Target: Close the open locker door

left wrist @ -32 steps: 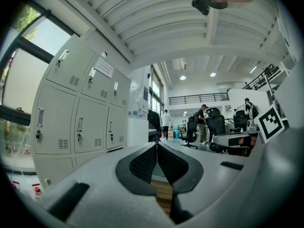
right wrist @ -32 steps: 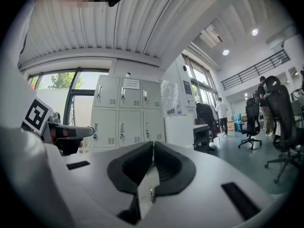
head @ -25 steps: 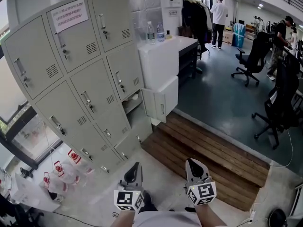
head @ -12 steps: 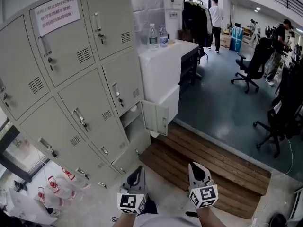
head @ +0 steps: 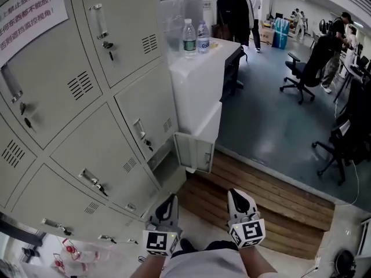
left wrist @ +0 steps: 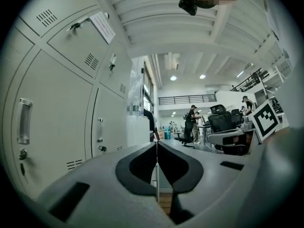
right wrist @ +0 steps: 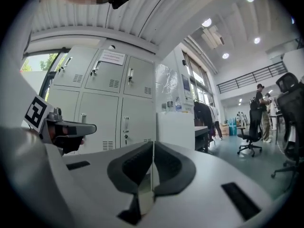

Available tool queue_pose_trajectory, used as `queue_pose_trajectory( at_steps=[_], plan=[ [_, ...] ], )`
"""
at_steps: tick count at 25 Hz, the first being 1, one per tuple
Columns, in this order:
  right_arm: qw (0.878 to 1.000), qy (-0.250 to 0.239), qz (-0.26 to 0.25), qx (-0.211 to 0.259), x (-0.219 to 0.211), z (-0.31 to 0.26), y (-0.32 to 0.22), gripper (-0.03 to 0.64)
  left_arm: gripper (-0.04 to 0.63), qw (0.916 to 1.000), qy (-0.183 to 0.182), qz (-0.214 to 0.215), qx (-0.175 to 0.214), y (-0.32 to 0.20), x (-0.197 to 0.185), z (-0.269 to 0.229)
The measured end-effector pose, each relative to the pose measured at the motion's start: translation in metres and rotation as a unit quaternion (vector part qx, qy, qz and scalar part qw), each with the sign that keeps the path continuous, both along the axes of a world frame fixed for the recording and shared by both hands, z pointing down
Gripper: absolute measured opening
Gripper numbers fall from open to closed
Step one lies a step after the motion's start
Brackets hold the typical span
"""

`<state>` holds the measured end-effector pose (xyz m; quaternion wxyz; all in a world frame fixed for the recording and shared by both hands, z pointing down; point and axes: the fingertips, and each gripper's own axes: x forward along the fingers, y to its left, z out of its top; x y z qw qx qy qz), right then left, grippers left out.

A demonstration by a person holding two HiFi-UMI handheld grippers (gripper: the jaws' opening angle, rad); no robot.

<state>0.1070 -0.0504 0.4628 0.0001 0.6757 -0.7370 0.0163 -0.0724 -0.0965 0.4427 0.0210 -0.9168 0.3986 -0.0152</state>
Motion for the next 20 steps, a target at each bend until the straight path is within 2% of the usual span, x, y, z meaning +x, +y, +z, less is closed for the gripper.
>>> queue_pose_trajectory(
  at_steps=[5,11,16,20],
  plan=[
    [1.0,-0.007,-0.005,-0.01,0.006,0.005,-0.047,0.015,0.011,0.9998,0.004,-0.012,-0.016,-0.043,0.003,0.004],
    [0.998,0.0,-0.054,-0.024,0.02,0.007,-0.094,0.015,0.011,0.9979,0.014,-0.059,-0.021,-0.082,0.015,0.001],
    [0.995,0.005,-0.091,-0.029,0.035,0.01,-0.125,0.015,0.011,0.9952,0.024,-0.09,-0.031,-0.1,0.032,0.004],
    [0.994,-0.002,-0.103,-0.028,0.042,0.013,-0.142,0.015,0.011,0.9934,0.021,-0.106,-0.039,-0.108,0.038,0.01]
  ],
)
